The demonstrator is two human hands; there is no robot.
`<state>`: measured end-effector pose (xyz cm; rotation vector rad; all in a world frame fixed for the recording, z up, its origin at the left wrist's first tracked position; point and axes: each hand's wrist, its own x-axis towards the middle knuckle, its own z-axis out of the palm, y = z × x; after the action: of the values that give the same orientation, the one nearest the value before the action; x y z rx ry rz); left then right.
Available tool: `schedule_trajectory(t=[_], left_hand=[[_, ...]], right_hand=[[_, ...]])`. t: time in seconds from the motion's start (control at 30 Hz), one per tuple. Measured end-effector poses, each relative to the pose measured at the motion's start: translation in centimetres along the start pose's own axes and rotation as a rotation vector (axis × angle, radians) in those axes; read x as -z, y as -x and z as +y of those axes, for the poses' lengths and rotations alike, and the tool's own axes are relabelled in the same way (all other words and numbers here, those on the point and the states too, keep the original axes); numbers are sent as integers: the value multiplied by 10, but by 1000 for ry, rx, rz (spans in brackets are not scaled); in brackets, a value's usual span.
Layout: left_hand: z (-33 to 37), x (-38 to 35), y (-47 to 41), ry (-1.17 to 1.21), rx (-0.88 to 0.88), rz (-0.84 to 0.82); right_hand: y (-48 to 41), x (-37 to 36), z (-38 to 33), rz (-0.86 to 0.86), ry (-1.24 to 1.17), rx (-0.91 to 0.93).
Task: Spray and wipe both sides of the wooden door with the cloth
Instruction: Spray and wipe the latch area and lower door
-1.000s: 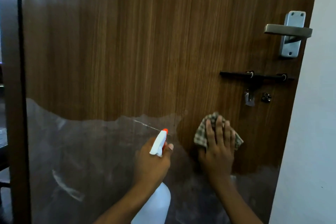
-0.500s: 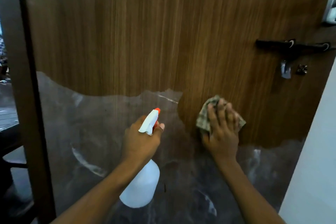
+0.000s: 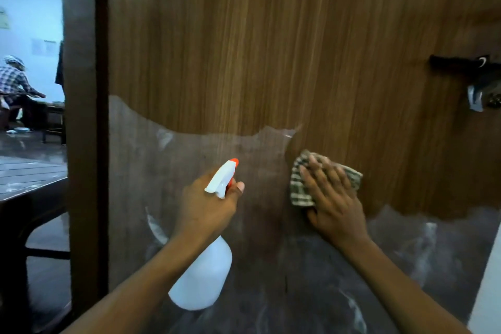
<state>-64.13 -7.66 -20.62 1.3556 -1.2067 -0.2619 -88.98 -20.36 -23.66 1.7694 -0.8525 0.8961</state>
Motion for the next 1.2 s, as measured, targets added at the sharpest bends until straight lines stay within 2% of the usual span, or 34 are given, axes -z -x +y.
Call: schedule_trajectory(t=[0.1, 0.17, 0.2, 0.27, 0.33, 0.4, 0.43, 0.5, 0.57, 0.63, 0.67, 0.77, 0.87, 0.93, 0.97, 1.03, 1.13, 1.2], left_hand=[[-6, 22, -3, -34, -15, 11], [-6, 33, -8, -45, -29, 3], [-5, 38, -11, -50, -38, -3], [-2, 46, -14, -110, -76, -19], [2, 51, -13, -277, -143, -48], [2, 59, -11, -361, -153, -59], [1, 62, -10, -361, -138, -82], [-1, 69, -5, -386, -141, -156], [-5, 73, -2, -385, -152, -196], [-4, 79, 3, -256, -87, -180], [-5, 83, 4, -181, -60, -151], [-8, 99, 4, -110, -47, -102], [-11, 113, 1, -116, -37, -89], [-15, 121, 1, -89, -4, -91], [-15, 123, 1, -75, 12, -91], [-19, 127, 1, -49, 54, -78], [-22, 135, 0, -34, 88, -48], [-26, 142, -3, -33, 97, -43]], right_hand=[[-32, 9, -2, 54, -37, -369], [-79, 13, -26, 86, -90, -508], [-98, 14, -40, 84, -116, -489], [-110, 6, -67, 67, -104, -322], [-88, -4, -82, 23, -77, -135], [-49, -6, -79, -8, -79, -60], [-33, -5, -73, -19, -72, -85], [-23, 0, -59, -5, -50, -258], [-52, 6, -60, 30, -76, -480], [-101, 7, -78, 71, -118, -530], [-124, 6, -95, 75, -136, -468], [-153, -10, -149, 64, -143, -128], [-111, -20, -178, -23, -130, 119], [-72, -21, -165, -48, -117, 189], [-58, -19, -151, -45, -106, 163], [-54, -15, -125, -29, -75, -10], [-110, -3, -133, 36, -88, -313], [-157, -1, -163, 53, -126, -276]])
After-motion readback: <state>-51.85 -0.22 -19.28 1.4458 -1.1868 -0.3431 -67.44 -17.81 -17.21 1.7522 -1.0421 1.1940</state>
